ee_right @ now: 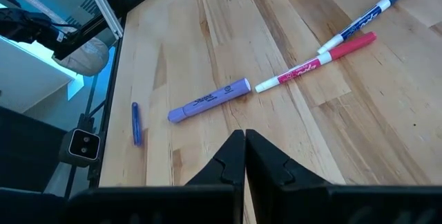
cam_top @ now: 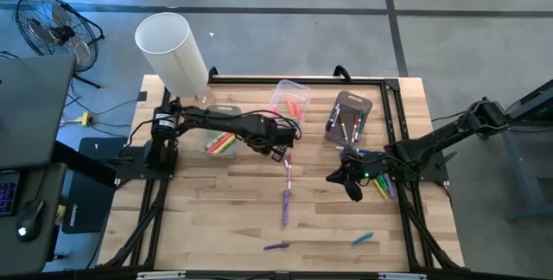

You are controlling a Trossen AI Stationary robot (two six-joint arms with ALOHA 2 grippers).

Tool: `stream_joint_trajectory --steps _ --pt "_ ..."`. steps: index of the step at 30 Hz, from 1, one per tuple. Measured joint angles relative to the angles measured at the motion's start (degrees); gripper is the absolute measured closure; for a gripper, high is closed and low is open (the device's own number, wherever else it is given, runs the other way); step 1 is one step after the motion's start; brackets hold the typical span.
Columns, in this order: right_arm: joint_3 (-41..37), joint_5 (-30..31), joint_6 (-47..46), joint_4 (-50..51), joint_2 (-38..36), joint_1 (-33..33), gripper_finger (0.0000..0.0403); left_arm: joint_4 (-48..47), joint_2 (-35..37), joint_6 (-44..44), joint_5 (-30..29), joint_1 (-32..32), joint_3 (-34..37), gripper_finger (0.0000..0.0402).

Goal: Pick & Place Markers
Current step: Put the violet highlighter into the gray bin, then put the blue highlighter into the gray bin

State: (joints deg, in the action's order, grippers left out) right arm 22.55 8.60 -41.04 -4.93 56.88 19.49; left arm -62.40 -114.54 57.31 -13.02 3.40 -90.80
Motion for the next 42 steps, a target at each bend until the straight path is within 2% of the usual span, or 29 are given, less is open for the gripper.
stream_joint_trajectory --steps 4,7,9,11,14,16,17,18,20,22,25,27,31,35,39,42 --pt "0.00 0.00 -0.31 -0.05 0.00 0.01 0.0403 -5.48 3.54 -3.73 -0.48 0.02 -0.15 0.0333" --pt "0.00 0.02 -0.39 -0.04 -0.02 0.02 0.0402 -10.65 7.35 -4.08 -2.95 0.02 1.86 0.0334" --pt "0.00 0.02 -0.41 -0.09 -0.02 0.00 0.0403 -8.65 10.80 -3.51 -3.88 0.63 3.97 0.0334" --pt "0.00 0.44 -0.45 -0.12 0.00 0.02 0.0402 -9.78 15.52 -3.14 -3.90 1.62 8.00 0.0334" --pt "-0.02 0.97 -0.46 -0.38 0.02 0.00 0.0402 -4.56 21.22 -1.36 -3.88 3.95 14.40 0.0334" --pt "-0.02 1.51 -0.98 -0.63 0.00 0.00 0.0402 -5.75 23.65 0.19 -2.82 5.44 19.06 0.0334" --pt "-0.02 1.76 -1.02 -0.61 0.00 0.00 0.0402 -1.57 24.44 0.58 -2.22 6.04 20.75 0.0332" --pt "-0.02 1.96 -1.05 -0.70 0.02 0.02 0.0403 1.33 25.30 1.15 -1.34 6.65 22.34 0.0328" --pt "-0.02 2.37 -1.81 -1.07 0.06 0.01 0.0402 -1.52 27.27 1.79 0.70 7.87 25.15 0.0315" --pt "-0.02 2.60 -2.41 -0.99 0.03 0.00 0.0403 2.13 27.37 2.92 1.19 7.96 25.70 0.0297" --pt "-0.04 2.97 -3.33 -2.25 0.06 0.00 0.0402 -1.36 26.99 3.04 0.07 7.84 26.35 0.0269" --pt "-0.04 3.41 -4.95 -2.40 0.02 0.02 0.0403 0.59 27.17 2.13 -0.53 7.82 25.85 0.0252" --pt "-0.04 5.65 -8.29 -3.05 0.02 0.00 0.0403 -0.62 27.10 -1.41 -1.54 7.85 26.21 0.0226" --pt "-0.04 8.19 -11.29 -4.24 0.02 0.47 0.0403 1.10 29.58 -8.31 -1.53 6.10 26.14 0.0223" --pt "1.24 15.45 -12.63 -5.68 0.11 2.69 0.0403 7.02 33.95 -16.15 -1.88 0.89 26.12 0.0248" --pt "4.26 22.08 -11.59 -5.64 0.58 4.96 0.0403 10.86 37.35 -24.86 -2.00 -3.58 26.09 0.0290"
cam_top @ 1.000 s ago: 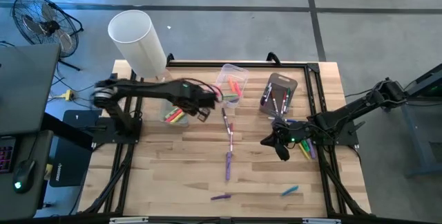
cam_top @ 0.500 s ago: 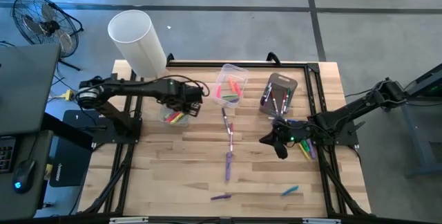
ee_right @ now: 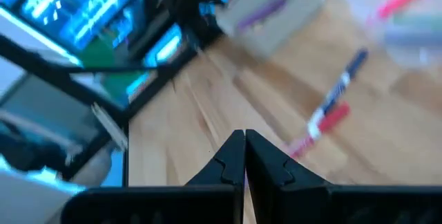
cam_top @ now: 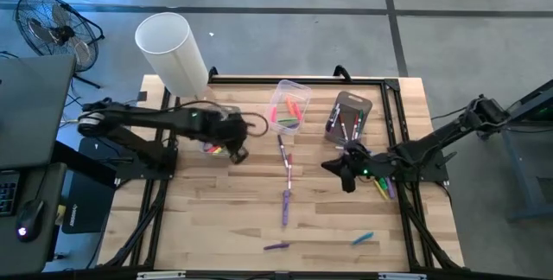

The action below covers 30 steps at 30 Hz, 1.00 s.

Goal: Pick & Place Markers
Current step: Put the blue highlighter into the gray bin

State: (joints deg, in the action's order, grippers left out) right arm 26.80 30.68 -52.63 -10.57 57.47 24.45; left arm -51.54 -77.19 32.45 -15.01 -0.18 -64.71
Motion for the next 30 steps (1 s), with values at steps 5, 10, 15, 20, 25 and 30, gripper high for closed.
stream_joint_trajectory --steps 5,10,15,20,25,30 --pt "8.52 8.74 5.39 0.48 4.50 2.63 0.0403 5.17 3.14 -6.89 -0.23 -4.71 2.28 0.0389" --pt "22.27 9.82 7.59 11.44 13.57 3.17 0.0402 19.19 10.14 -11.62 6.73 -8.51 12.67 0.0386" --pt "41.14 2.66 -2.91 39.23 25.98 2.33 0.0402 32.38 19.70 -10.57 9.20 -13.36 24.55 0.0397" --pt "58.19 -9.19 -12.33 68.12 38.97 0.45 0.0403 40.14 29.62 -8.09 8.44 -17.46 31.03 0.0400" --pt "64.35 -16.42 -17.58 88.63 46.51 -0.80 0.0403 39.20 35.61 -7.78 7.54 -19.89 31.49 0.0401" --pt "57.96 -22.26 -19.04 92.83 46.01 -2.03 0.0393 38.83 37.38 -6.71 7.85 -20.09 31.64 0.0401"
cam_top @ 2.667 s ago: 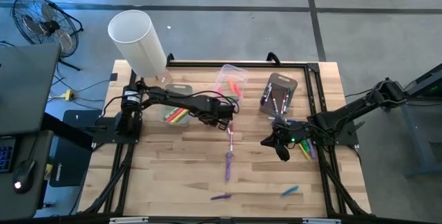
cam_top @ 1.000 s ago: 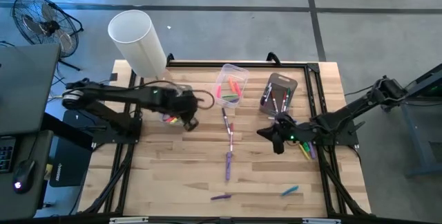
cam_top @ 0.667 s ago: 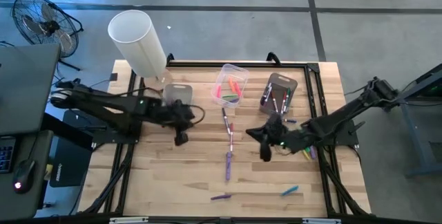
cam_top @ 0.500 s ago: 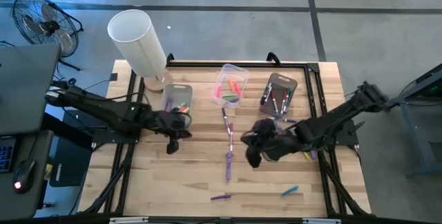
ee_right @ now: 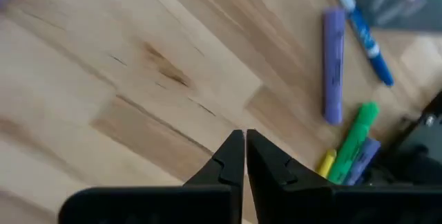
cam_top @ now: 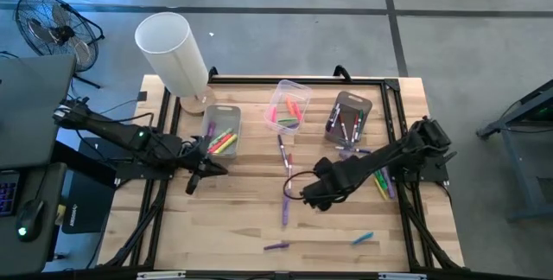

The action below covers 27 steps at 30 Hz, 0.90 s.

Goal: Pick & Place Markers
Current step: Put the blue highlighter into the gray bin

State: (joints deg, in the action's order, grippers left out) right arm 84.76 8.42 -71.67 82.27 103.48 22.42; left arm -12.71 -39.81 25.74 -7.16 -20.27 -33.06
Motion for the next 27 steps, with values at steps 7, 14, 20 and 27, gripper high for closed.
stream_joint_trajectory --steps 7,14,20,27 --pt "-15.73 -3.11 -0.54 -7.42 -7.05 -1.14 0.0329 -0.42 -0.85 0.02 0.00 0.01 -0.02 0.0401" --pt "-29.90 -1.41 0.22 -13.68 -16.63 -5.35 0.0263 -0.72 -1.25 0.04 0.04 0.00 -0.02 0.0401" --pt "-38.33 -1.20 7.73 -20.92 -19.57 -9.56 0.0250 -0.74 -1.27 0.04 -1.21 0.00 -0.02 0.0401" --pt "-44.38 0.03 11.17 -27.07 -19.60 -13.70 0.0250 -0.72 -1.27 0.04 -1.36 0.00 -0.02 0.0401"
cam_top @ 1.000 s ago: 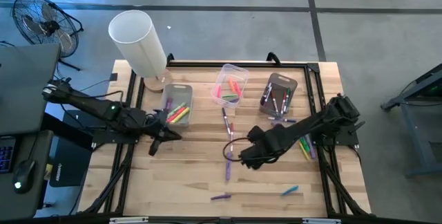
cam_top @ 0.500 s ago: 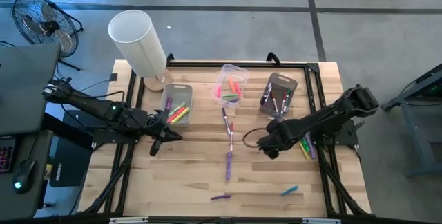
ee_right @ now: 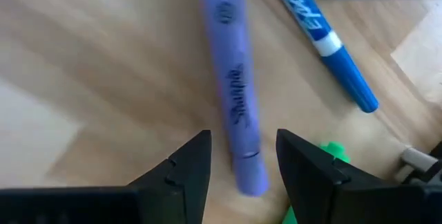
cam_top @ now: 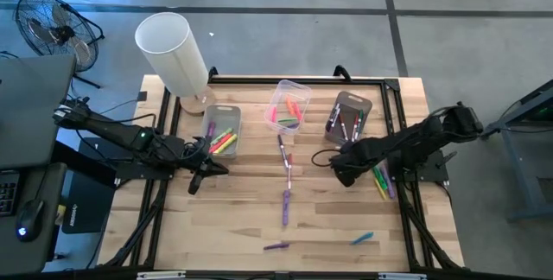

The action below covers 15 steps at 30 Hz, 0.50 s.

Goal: Pick & Place Markers
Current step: Put the blue highlighter into the gray bin

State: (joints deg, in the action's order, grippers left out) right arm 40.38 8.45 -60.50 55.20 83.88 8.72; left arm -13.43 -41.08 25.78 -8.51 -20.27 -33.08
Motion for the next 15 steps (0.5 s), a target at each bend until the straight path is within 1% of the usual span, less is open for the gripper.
stream_joint_trajectory --steps 4,9,15 --pt "-2.93 -0.20 1.64 -3.24 0.00 -1.37 0.0261 0.00 -0.07 0.00 0.00 0.00 0.00 0.0401" --pt "-4.75 -1.41 2.35 -7.56 -0.26 -2.01 0.0284 -0.02 -0.07 0.02 -0.02 0.00 0.00 0.0401" --pt "-4.49 -3.26 2.04 -8.18 -0.16 -1.19 0.0341 0.02 -0.07 0.02 -0.09 0.00 0.00 0.0401"
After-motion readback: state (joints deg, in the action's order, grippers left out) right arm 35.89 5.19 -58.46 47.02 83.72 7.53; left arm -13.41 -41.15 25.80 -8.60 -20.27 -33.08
